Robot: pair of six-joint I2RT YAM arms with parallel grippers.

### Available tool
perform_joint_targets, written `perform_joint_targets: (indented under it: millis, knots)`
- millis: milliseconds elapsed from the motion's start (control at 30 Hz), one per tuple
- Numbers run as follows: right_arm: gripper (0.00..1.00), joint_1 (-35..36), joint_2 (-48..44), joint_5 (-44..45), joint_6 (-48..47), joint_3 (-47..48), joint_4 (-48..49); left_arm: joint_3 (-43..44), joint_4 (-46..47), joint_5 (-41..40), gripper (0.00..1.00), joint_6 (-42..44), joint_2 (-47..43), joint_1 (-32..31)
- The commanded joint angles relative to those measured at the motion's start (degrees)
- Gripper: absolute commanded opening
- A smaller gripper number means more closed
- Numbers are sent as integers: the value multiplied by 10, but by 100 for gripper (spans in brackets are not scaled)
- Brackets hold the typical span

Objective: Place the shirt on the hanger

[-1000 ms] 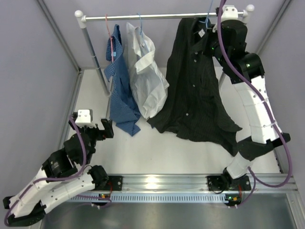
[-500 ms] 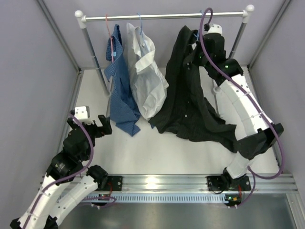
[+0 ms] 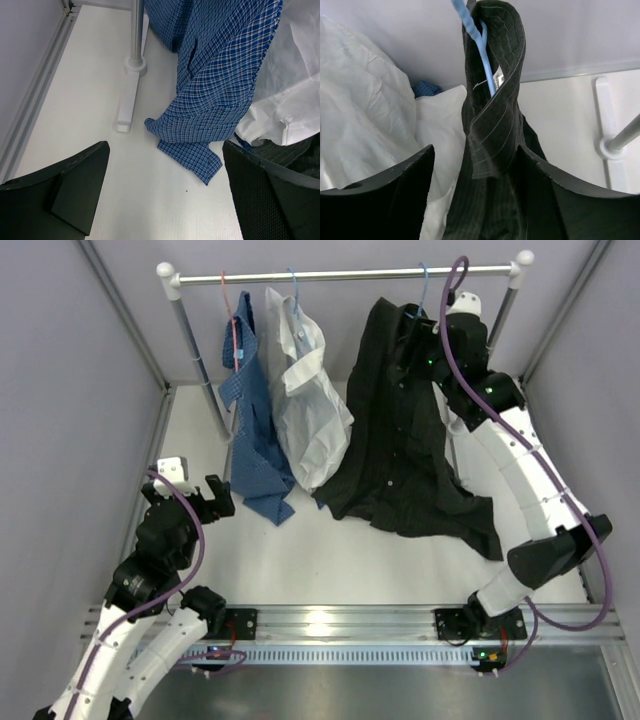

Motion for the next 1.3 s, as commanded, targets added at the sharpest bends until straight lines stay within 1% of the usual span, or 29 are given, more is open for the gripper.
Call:
perform_joint_targets:
  millis: [0, 33, 67, 167, 267, 333, 367, 400, 433, 467, 500, 533, 567, 600, 633, 667, 733, 767, 900, 933, 1033, 1133, 1267]
  knots:
    - [66, -6, -69, -5, 2, -13, 42, -3, 31, 1, 98, 1, 4, 7]
    - [71, -7, -77, -2, 0, -18, 40, -3, 31, -4, 98, 0, 4, 8]
    - [82, -11, -96, -1, -1, -25, 39, -4, 30, -12, 98, -1, 4, 8]
    - [99, -21, -137, 0, -9, -51, 29, -4, 30, -29, 98, -5, -2, 9]
    - [99, -26, -179, 5, -34, -78, -6, -4, 23, -64, 98, -14, -9, 9]
    - [100, -26, -210, 9, -62, -119, -28, -1, 3, -100, 98, -28, -17, 9]
    - [99, -26, -250, 16, -70, -140, -31, -1, -4, -110, 98, -39, -20, 9]
    - [99, -26, -275, 22, -79, -190, -32, -1, -9, -119, 98, -44, -29, 9]
    - [100, -26, -301, 41, -88, -217, -31, -3, -14, -128, 98, -47, -32, 9]
    - [99, -26, -355, 53, -92, -245, -30, -7, -14, -127, 98, -50, -37, 9]
    - [100, -26, -385, 59, -102, -297, -32, -7, -14, -126, 98, -51, -41, 9]
    - [99, -26, -414, 65, -115, -321, -39, -7, -14, -120, 98, -53, -46, 9]
    - [100, -26, -475, 71, -119, -343, -44, -5, -23, -119, 98, -63, -49, 9]
    - [99, -26, -506, 73, -123, -379, -51, -6, -26, -116, 98, -63, -50, 9]
    - [99, -26, -532, 66, -136, -392, -58, -7, -28, -112, 98, -60, -54, 9]
    - [99, -26, -581, 65, -143, -403, -75, -8, -27, -98, 98, -36, -56, 9]
    - [100, -26, -617, 73, -158, -422, -100, -10, -27, -95, 98, -26, -55, 9]
    - [99, -26, -640, 82, -162, -425, -130, -13, -27, -85, 98, -25, -54, 9]
    - [99, -26, -678, 138, -180, -444, -185, -31, -19, -36, 98, -16, -47, 9]
    - [99, -22, -697, 151, -182, -450, -186, -33, -18, -37, 98, -16, -46, 9]
    - [99, -20, -725, 132, -190, -474, -186, -32, -18, -32, 98, -15, -40, 9]
    - [99, -20, -750, 131, -176, -495, -187, -33, -18, -17, 98, -13, -49, 9]
    - [99, -20, -750, 116, -173, -497, -186, -36, -18, -9, 98, -11, -72, 9]
